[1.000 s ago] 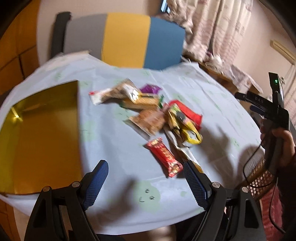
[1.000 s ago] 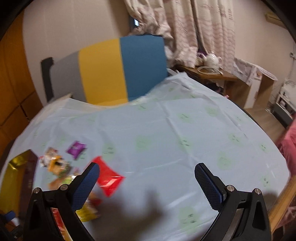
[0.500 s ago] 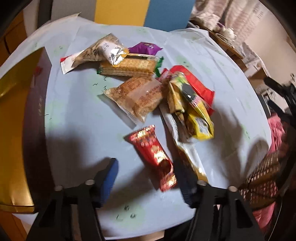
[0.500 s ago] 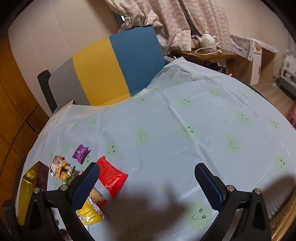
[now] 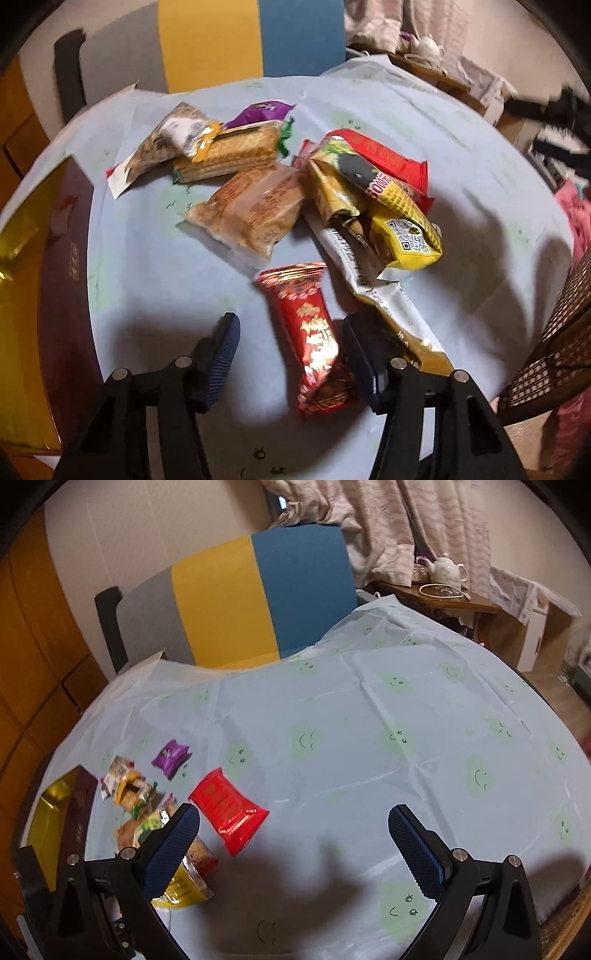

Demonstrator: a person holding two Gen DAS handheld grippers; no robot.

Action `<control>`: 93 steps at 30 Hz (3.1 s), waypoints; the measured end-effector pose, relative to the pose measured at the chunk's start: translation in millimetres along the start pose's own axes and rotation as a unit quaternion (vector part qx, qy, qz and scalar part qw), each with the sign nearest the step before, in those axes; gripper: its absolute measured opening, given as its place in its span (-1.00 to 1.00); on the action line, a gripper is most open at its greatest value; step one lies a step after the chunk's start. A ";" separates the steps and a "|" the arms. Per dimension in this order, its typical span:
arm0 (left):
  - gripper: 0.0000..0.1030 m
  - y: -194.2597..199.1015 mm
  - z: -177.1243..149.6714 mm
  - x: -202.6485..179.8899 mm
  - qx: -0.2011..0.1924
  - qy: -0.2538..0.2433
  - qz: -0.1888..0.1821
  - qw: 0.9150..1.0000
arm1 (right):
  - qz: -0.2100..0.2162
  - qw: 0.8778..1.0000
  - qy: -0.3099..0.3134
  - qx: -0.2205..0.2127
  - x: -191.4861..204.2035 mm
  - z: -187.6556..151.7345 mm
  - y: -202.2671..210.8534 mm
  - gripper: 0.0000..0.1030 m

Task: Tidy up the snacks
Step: 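Reach the left gripper to the small red candy bar and grasp it, then drop the candy bar into the tin with left gripper while right grasps the red packet, then carry the large red packet into the gold tin and open the right gripper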

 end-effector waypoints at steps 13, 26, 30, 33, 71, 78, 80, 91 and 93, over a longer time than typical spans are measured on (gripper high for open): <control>-0.58 16.3 -34.3 46.3 -0.033 0.031 -0.022 0.999 | -0.023 0.997 0.031 0.065 4.9 -15.0 -22.0 0.48; -0.58 10.3 -30.7 41.9 -0.042 0.038 -0.036 0.998 | 0.009 0.978 0.093 0.184 50.8 -18.6 -105.8 0.16; -0.58 11.2 -32.2 42.8 -0.045 0.037 -0.041 0.997 | 0.037 0.967 0.109 0.228 63.6 -17.9 -143.8 0.31; -0.58 14.2 -31.8 45.5 -0.044 0.037 -0.050 0.997 | 0.014 0.960 0.124 0.249 60.0 -20.3 -167.2 0.30; -0.33 -24.5 63.8 245.2 0.000 0.258 0.055 0.965 | 0.042 0.966 0.157 0.201 44.2 -44.2 -149.3 0.24; -0.33 21.1 23.9 227.8 -0.034 0.254 0.047 0.966 | 0.033 0.969 0.151 0.194 46.0 -45.6 -146.2 0.15; -0.33 31.2 11.4 224.9 -0.038 0.250 0.047 0.966 | 0.028 0.970 0.143 0.194 46.9 -44.3 -144.1 0.05; -0.33 50.7 -51.2 235.4 -0.028 0.270 0.065 0.960 | -0.011 0.988 -0.042 0.148 1.5 -37.8 -103.9 -0.11; -0.33 51.2 -57.2 239.0 -0.026 0.275 0.067 0.959 | 0.010 0.989 -0.082 0.121 -3.2 -33.0 -87.8 -0.12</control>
Point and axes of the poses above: each gripper's, at about its wrist camera, not at the fingertips, and y roughly against the way its jaws point, x to its left, z to its top, the point moved 5 cm from there along -y, roughly the way its jaws point, and after that the axes turned 14 degrees about z, right-handed, at the moved point
